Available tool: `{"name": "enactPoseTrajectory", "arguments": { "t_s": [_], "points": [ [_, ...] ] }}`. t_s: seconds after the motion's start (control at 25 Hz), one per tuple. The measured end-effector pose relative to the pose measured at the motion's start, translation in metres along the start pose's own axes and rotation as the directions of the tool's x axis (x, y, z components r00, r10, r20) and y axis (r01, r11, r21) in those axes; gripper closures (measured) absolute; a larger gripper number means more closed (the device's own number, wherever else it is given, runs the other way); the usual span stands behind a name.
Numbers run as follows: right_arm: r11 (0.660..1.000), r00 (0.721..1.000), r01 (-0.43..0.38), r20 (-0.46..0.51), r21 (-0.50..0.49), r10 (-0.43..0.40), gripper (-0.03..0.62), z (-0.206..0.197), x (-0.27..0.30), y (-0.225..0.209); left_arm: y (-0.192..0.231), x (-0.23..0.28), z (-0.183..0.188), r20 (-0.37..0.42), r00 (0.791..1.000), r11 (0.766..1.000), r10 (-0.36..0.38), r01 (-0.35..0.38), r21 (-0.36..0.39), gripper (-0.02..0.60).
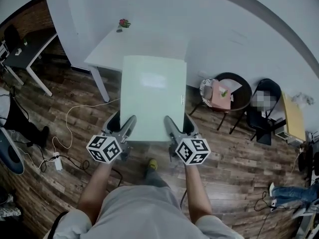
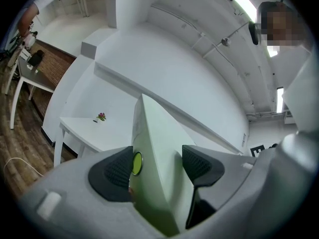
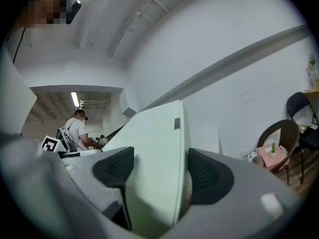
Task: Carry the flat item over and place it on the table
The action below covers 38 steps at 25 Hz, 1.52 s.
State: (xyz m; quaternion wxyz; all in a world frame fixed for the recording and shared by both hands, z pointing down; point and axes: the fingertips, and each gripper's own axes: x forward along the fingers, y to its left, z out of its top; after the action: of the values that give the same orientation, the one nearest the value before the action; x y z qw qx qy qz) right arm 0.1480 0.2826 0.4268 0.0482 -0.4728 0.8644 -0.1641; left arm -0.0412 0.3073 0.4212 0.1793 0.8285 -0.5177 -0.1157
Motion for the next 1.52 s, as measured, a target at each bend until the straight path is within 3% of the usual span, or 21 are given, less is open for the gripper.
{"name": "enactPoseTrajectory", "arguments": {
  "t_s": [0.68, 1.16, 1.52],
  "points": [
    [0.998, 0.998, -0.053, -0.034, 0.027, 0.054, 0.258, 0.047, 0.134, -0.123, 0.039, 0.172, 0.014, -0.005, 0.997, 0.997, 0.072, -0.072, 0.009, 0.278],
    [0.997, 0.997, -0.078, -0.014, 0.028, 0.078, 0.258, 0.059, 0.196, -0.145, 0.074, 0.223, 0.031, 0.016, 0.997, 0.996, 0.078, -0.078, 0.03, 0.278],
    [0.998, 0.998, -0.044, -0.041, 0.036, 0.046, 0.258, 0.056, 0.276, -0.16, 0.139, 0.28, 0.045, -0.019, 0.998, 0.998, 0.064, -0.064, 0.003, 0.278]
  ]
}}
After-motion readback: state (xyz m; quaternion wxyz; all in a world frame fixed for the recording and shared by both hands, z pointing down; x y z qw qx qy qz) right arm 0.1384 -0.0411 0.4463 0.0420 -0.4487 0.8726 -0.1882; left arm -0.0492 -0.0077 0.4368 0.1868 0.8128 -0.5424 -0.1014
